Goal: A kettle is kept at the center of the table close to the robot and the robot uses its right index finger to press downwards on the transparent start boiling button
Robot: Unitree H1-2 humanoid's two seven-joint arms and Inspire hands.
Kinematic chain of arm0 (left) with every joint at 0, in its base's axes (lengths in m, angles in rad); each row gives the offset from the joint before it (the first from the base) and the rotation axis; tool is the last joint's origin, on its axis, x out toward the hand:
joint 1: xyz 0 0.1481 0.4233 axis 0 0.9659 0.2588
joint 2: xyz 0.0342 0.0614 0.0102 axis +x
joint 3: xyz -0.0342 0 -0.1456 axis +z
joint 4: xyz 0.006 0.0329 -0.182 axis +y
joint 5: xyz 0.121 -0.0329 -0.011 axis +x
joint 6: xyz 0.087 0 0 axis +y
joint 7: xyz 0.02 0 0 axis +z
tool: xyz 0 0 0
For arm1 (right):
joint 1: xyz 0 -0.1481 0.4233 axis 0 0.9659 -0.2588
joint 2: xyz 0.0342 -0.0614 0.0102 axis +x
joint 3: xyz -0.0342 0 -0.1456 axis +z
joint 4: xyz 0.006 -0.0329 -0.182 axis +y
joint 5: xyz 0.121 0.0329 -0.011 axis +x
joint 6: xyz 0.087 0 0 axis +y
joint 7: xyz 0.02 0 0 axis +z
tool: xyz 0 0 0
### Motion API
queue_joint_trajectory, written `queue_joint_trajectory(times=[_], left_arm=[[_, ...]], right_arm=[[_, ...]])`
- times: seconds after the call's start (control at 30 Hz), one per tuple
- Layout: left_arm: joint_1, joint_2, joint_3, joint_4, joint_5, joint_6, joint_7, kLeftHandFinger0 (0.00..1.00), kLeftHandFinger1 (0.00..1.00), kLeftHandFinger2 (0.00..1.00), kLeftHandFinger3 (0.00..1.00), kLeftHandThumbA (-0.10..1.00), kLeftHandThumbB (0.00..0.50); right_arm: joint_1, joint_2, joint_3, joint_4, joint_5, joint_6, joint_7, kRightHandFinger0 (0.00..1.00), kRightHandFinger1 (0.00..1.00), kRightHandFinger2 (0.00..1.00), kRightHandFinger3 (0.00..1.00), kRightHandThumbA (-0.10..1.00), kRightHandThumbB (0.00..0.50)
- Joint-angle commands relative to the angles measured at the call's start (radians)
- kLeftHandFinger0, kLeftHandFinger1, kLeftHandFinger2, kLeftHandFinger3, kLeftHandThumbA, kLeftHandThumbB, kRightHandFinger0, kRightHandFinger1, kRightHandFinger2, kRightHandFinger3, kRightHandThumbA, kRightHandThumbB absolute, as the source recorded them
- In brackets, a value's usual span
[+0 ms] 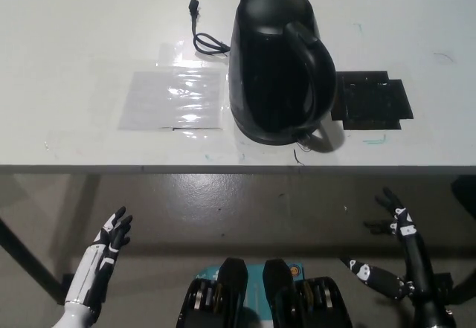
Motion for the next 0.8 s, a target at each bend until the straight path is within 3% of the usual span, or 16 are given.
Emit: queue_joint_trajectory(times=[0.0, 0.27, 0.4, 0.77], left_arm=[[-0.019, 0.021, -0.007, -0.025, 0.035, -0.093, -0.003, 1.00, 1.00, 1.00, 1.00, 0.98, 0.204], [-0.028, 0.018, -0.005, -0.025, 0.034, -0.100, -0.001, 1.00, 1.00, 1.00, 1.00, 0.97, 0.193], [-0.036, 0.021, -0.006, -0.026, 0.036, -0.092, -0.003, 1.00, 1.00, 1.00, 1.00, 0.98, 0.209], [-0.043, 0.017, -0.004, -0.021, 0.048, -0.106, 0.001, 1.00, 1.00, 1.00, 1.00, 1.00, 0.222]], right_arm=[[-0.020, -0.023, 0.059, -0.255, -0.581, 0.065, -0.231, 0.00, 0.00, 0.00, 1.00, 0.93, 0.217], [-0.107, -0.007, 0.101, -0.271, -0.664, 0.207, -0.121, 0.00, 0.00, 0.00, 1.00, 0.95, 0.222], [-0.147, -0.010, 0.118, -0.223, -0.674, 0.236, -0.105, 0.00, 0.00, 0.00, 1.00, 1.00, 0.221], [-0.224, -0.011, 0.161, -0.109, -0.679, 0.322, -0.074, 0.00, 0.00, 0.00, 1.00, 1.00, 0.211]])
